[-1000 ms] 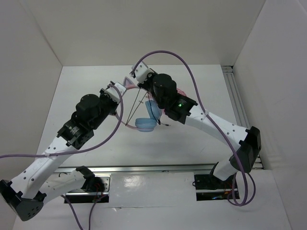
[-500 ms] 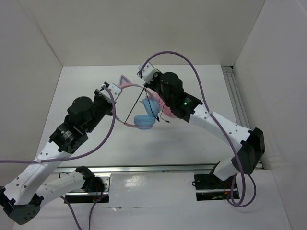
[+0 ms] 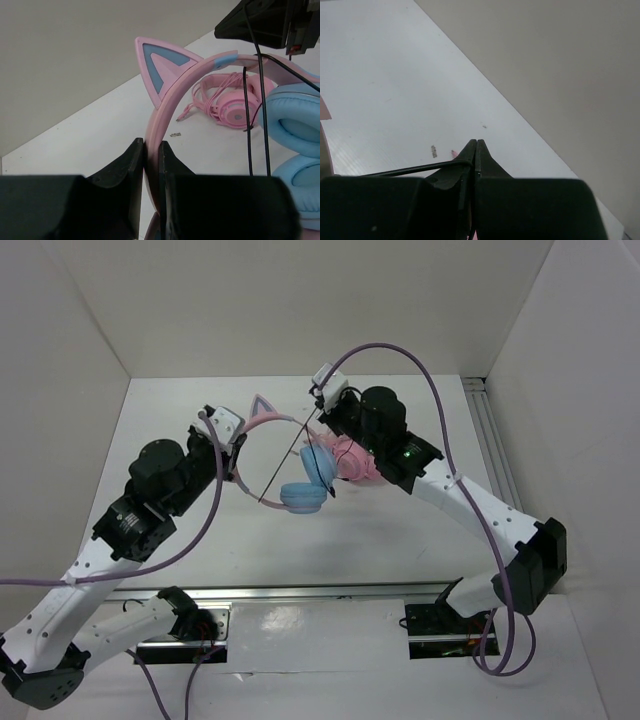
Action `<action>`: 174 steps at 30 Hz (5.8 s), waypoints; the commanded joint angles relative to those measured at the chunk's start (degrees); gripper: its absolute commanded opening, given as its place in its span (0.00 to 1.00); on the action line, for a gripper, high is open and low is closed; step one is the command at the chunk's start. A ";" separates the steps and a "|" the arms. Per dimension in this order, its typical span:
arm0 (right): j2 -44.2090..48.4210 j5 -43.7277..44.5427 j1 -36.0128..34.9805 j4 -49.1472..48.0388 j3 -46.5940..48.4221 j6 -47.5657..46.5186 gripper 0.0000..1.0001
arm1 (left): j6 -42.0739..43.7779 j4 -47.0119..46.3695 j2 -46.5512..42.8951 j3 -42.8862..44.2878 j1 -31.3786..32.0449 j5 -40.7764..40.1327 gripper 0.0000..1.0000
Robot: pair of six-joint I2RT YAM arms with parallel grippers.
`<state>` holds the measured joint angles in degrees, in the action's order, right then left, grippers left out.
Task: Wrap the headphones
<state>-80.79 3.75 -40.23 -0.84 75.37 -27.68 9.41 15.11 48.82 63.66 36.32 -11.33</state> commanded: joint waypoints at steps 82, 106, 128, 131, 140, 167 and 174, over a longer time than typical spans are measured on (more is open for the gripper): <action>-30.91 -35.56 -0.91 -41.17 -12.71 38.41 0.49 | -15.74 0.18 3.65 22.65 0.95 -22.07 0.00; -30.91 -32.75 -0.91 -36.25 -13.23 36.12 0.49 | -16.26 0.09 4.26 23.18 0.95 -25.32 0.00; -24.68 -28.01 -7.67 -39.94 -20.79 35.33 0.00 | -25.05 2.46 5.50 20.64 -1.41 -34.11 0.00; -21.26 -27.48 -10.92 -39.07 -22.11 34.46 0.00 | -28.74 3.69 7.25 20.63 -4.57 -33.23 0.00; -14.22 -17.38 -21.99 -22.38 -17.72 26.98 0.00 | -36.04 4.49 12.71 18.88 -12.14 -28.21 0.00; -4.20 17.68 -37.03 19.11 1.87 4.84 0.01 | -4.23 -3.61 8.93 -8.90 -16.37 6.49 0.00; -4.72 26.72 -37.56 20.27 0.57 1.15 0.02 | 0.86 4.65 5.95 -10.04 -14.52 21.07 0.00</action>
<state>-87.00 23.05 -77.38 18.11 75.18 -23.57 6.46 20.95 58.54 53.21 21.12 -0.56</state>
